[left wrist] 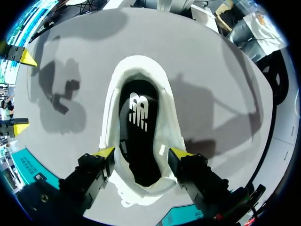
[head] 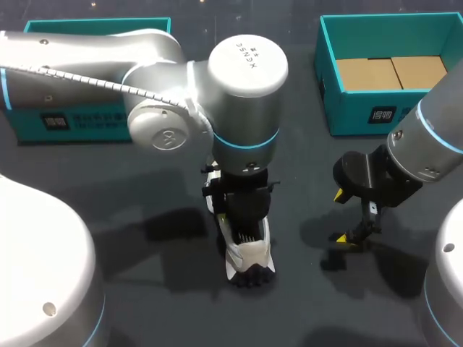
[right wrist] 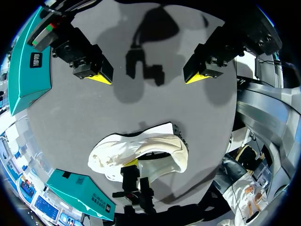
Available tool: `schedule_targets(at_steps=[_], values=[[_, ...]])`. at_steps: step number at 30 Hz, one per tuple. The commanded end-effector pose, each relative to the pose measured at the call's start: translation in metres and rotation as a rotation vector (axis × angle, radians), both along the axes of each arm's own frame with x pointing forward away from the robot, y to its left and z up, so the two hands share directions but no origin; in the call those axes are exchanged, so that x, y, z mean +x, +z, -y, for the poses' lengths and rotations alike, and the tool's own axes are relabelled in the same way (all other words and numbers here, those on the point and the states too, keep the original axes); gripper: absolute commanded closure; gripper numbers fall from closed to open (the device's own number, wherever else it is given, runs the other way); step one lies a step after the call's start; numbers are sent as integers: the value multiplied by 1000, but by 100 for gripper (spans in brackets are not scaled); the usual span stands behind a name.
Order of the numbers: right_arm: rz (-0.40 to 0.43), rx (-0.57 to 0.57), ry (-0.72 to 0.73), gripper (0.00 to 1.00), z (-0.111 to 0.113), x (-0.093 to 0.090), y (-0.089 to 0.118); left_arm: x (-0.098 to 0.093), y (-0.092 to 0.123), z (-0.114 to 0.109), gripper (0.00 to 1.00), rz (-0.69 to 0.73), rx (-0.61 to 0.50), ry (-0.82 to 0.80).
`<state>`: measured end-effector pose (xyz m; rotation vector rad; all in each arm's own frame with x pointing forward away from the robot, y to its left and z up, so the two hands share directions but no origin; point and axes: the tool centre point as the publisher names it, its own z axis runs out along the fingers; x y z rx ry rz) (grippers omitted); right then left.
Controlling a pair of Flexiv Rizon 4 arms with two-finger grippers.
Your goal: Take the shoe out of the shoebox, open the shoe tongue, remove and reinsert the insole, then place the shoe into the shoebox
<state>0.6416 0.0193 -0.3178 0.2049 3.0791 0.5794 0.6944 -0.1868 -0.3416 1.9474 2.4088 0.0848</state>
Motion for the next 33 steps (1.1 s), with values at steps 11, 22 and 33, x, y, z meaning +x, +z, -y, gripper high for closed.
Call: schedule_targets(at_steps=[11,22,33], values=[[3,-2,-1,0,0,-2,0,19,12,-1,17,-15,8,-3],[3,-2,-1,0,0,-2,0,38,29,-8,29,-4,4,-1],[3,-2,-1,0,0,-2,0,69,64,-23,55,-32,-49,11]])
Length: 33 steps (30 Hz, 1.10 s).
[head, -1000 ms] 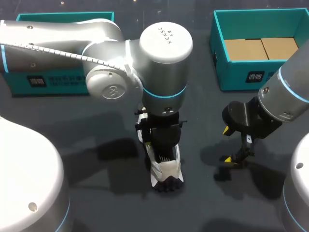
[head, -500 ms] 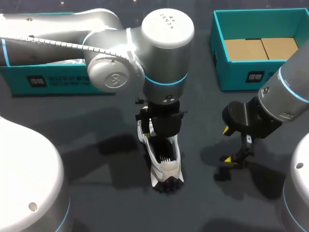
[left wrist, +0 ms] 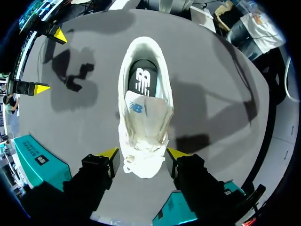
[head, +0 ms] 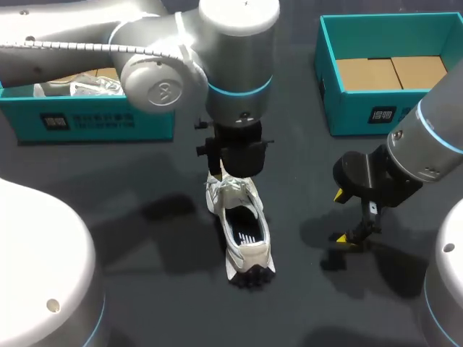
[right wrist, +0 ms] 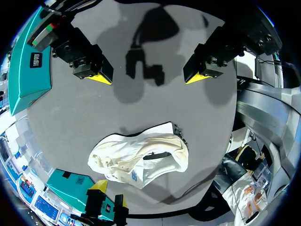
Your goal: Take the shoe out of the shoebox, open the shoe tongue, remove and reinsert the insole, then place the shoe into the shoebox
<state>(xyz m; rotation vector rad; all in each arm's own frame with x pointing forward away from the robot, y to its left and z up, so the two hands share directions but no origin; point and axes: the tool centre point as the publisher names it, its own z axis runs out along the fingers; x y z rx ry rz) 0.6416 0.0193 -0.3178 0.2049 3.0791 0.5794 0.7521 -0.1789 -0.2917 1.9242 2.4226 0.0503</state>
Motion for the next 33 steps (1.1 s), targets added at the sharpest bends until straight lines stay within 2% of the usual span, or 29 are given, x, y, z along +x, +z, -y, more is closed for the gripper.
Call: schedule_targets(at_steps=[1,4,11,18,25,33], values=[[3,-2,-1,0,0,-2,0,13,16,-16,59,-29,-40,-3],[3,-2,-1,0,0,-2,0,20,22,-20,65,-43,-52,-6],[3,-2,-1,0,0,-2,0,24,27,-23,68,-79,-87,-11],[3,-2,-1,0,0,-2,0,-7,18,-12,67,-116,-95,-24],[3,-2,-1,0,0,-2,0,-37,-16,0,72,-162,-83,-51],[3,-2,-1,0,0,-2,0,-63,-44,0,77,-227,-113,-41]])
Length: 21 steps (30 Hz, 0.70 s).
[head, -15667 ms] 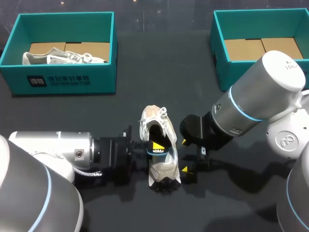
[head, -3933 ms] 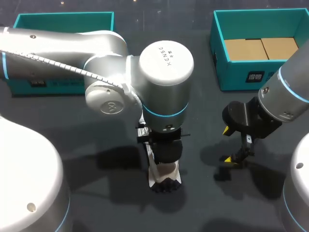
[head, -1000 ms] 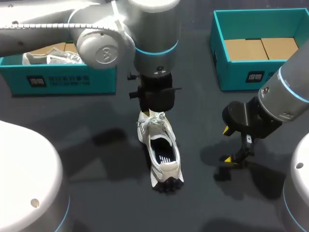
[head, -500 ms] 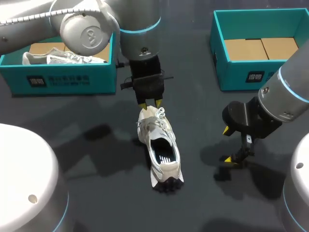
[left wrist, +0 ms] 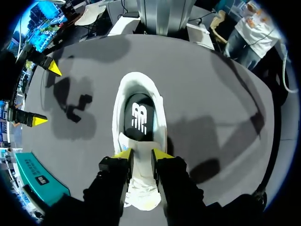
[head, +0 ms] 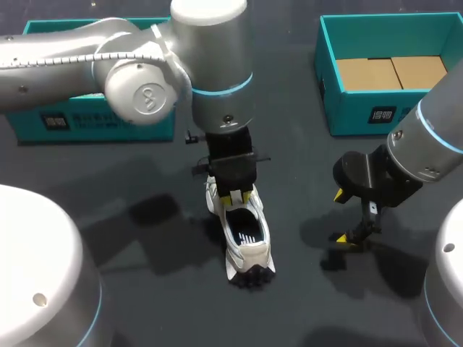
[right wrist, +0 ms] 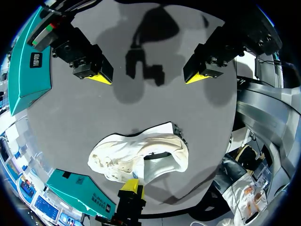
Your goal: Take the shoe out of the shoebox, open the shoe tongue, remove and reinsert the insole, then place the shoe into the shoebox
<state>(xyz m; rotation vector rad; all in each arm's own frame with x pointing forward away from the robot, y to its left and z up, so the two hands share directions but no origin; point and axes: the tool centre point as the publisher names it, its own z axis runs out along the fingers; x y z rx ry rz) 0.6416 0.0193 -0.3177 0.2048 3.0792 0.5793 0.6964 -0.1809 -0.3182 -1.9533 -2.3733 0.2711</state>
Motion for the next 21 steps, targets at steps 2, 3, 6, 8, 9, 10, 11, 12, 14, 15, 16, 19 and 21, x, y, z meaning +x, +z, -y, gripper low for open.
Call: schedule_targets(at_steps=[2,3,6,8,9,10,11,12,14,15,16,19,21], values=[[3,-2,-2,0,0,-2,0,-15,-25,-3,78,-24,-7,-1],[3,-2,-2,0,0,-2,0,-18,-28,-4,78,-29,-4,-4],[3,-2,-2,0,0,-2,0,-25,-26,-3,79,-22,0,-14],[3,-2,-2,0,0,-2,0,-26,-15,-2,80,-4,-23,-18],[3,-2,-2,0,0,-2,0,-25,-8,-1,80,8,-32,-19],[3,-2,-2,0,0,-2,0,-25,-3,0,80,17,-40,-20],[3,-2,-2,0,0,-2,0,-24,2,1,79,27,-47,-22],[3,-2,-2,0,0,-2,0,-24,5,2,80,34,-51,-23],[3,-2,-2,0,0,-2,0,-22,8,4,79,40,-52,-23],[3,-2,-2,0,0,-2,0,-21,6,6,79,45,-51,-21],[3,-2,-2,0,0,-2,0,-20,4,7,80,46,-49,-20],[3,-2,-2,0,0,-2,0,-21,-11,11,81,48,-43,-5],[3,-2,-2,0,0,-2,0,-21,-24,14,80,32,-39,4]])
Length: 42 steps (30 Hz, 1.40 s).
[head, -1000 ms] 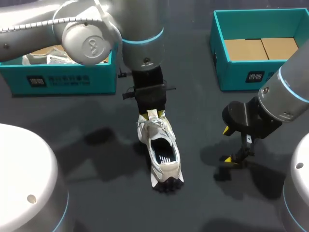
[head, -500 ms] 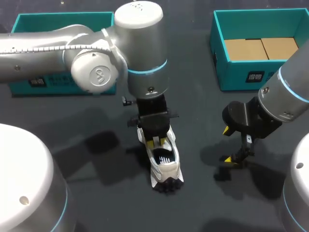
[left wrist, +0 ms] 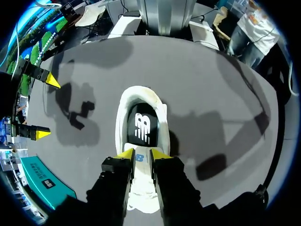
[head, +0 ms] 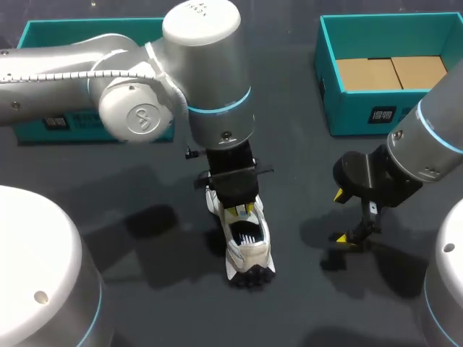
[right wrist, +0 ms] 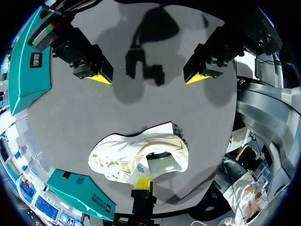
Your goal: Take the shoe out of the shoebox, open the shoe tongue, remove and reinsert the insole, then place the shoe into the shoebox
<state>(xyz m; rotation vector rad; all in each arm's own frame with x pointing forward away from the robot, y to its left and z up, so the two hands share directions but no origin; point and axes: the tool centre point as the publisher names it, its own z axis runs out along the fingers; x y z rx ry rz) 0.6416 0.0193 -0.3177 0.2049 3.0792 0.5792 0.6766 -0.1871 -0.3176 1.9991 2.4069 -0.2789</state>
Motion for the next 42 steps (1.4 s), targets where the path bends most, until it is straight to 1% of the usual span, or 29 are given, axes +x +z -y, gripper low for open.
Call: schedule_targets(at_steps=[1,4,6,8,11,16,17,18,20,23,24,25,27,28,40,42], values=[[3,-2,-1,0,0,-2,0,-2,-31,9,78,-12,5,13],[3,-2,-1,0,0,-2,0,-4,-44,9,77,-27,19,27],[3,-2,-1,0,0,-2,0,-6,-45,7,75,-27,19,30],[3,-2,-1,0,0,-2,0,-9,-41,3,74,-17,12,36],[3,-2,-1,0,0,-2,0,-14,-22,-3,73,5,-14,38],[3,-2,-1,0,0,-2,0,-24,17,-11,61,21,-42,60],[3,-2,-1,0,0,-2,0,-27,23,-12,58,24,-26,66],[3,-2,-1,0,0,-2,0,-31,29,-14,51,32,-16,75],[3,-2,-1,0,0,-2,0,-38,39,-16,31,41,-11,118],[3,-2,-1,0,0,-2,0,-49,51,-20,9,17,18,215],[3,-2,-1,0,0,-2,0,-52,54,-21,0,-22,36,242],[3,-2,-1,0,0,-2,0,-55,56,-23,0,-48,78,288],[3,-2,-1,0,0,-2,0,-63,64,-29,0,-67,121,346],[3,-2,-1,0,0,-2,0,-68,70,-33,0,-34,153,357],[3,-2,-1,0,0,-2,0,-68,70,-33,0,-34,153,357],[3,-2,-1,0,0,-2,0,-75,70,-37,0,-58,124,450]])
